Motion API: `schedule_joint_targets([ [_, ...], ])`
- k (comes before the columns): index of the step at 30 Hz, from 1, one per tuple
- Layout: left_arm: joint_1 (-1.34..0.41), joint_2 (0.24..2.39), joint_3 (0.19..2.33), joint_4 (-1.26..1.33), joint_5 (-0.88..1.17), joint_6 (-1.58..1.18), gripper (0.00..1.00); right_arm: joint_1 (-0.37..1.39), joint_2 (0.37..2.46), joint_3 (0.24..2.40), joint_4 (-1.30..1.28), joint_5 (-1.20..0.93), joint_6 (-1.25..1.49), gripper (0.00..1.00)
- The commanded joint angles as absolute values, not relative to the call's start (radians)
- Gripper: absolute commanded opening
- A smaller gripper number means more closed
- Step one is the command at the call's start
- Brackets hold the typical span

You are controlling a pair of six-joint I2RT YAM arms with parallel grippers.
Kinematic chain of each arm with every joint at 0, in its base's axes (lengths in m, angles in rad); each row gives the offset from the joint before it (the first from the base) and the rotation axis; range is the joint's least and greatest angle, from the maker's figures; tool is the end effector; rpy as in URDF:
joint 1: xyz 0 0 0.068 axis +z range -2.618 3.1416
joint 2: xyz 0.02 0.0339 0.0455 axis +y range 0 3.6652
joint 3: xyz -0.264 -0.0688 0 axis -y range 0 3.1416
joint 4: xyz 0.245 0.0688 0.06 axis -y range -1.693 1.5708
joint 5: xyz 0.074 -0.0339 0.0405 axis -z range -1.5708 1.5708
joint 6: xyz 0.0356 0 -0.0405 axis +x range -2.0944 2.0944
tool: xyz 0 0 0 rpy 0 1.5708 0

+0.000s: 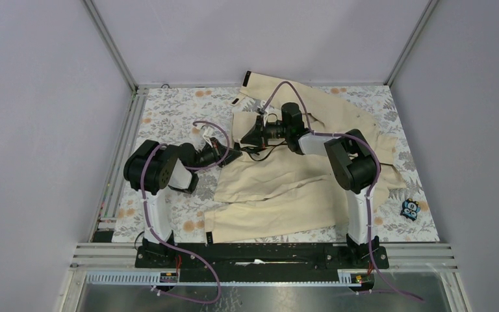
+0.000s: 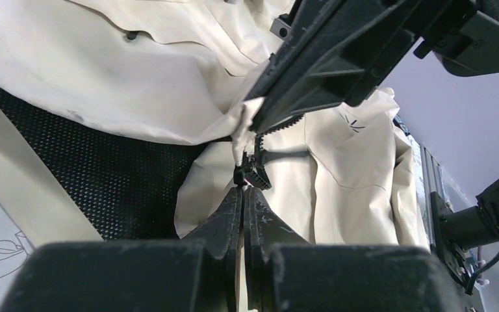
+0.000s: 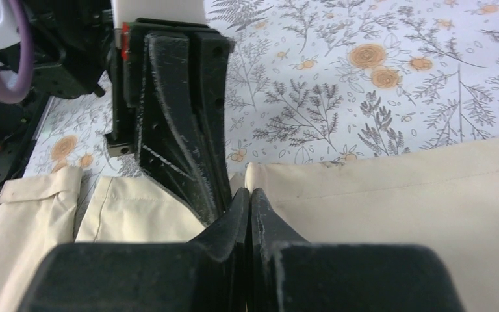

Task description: Zip up the jacket

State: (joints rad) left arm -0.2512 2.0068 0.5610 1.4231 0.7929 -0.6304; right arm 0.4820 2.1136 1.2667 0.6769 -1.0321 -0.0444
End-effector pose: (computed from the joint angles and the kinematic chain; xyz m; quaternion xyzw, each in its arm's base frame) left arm 0.3042 -0.1042 0.1149 0.1408 0.6987 -0.5249 0.4654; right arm 0.3886 0.2378 0.1801 -0.4801 0.5594 0.4900 0.4653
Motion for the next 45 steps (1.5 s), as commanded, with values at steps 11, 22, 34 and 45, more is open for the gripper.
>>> schedule_joint_targets([
  [11,-0.27,2.002,0.546,1.589,0.778,-0.658,0.0,0.497,2.07,1.225,1.024,-1.031,0.182,0.0],
  [22,-0.3,1.949,0.513,1.603,0.741,-0.595,0.0,0.517,2.075,1.232,1.006,-1.013,0.196,0.0],
  [34,-0.33,1.934,0.528,1.606,0.692,-0.57,0.0,0.516,2.063,1.167,1.237,-0.939,0.503,0.0],
  [45,-0.362,1.859,0.529,1.606,0.624,-0.554,0.0,0.563,2.086,1.192,1.197,-0.933,0.495,0.0],
])
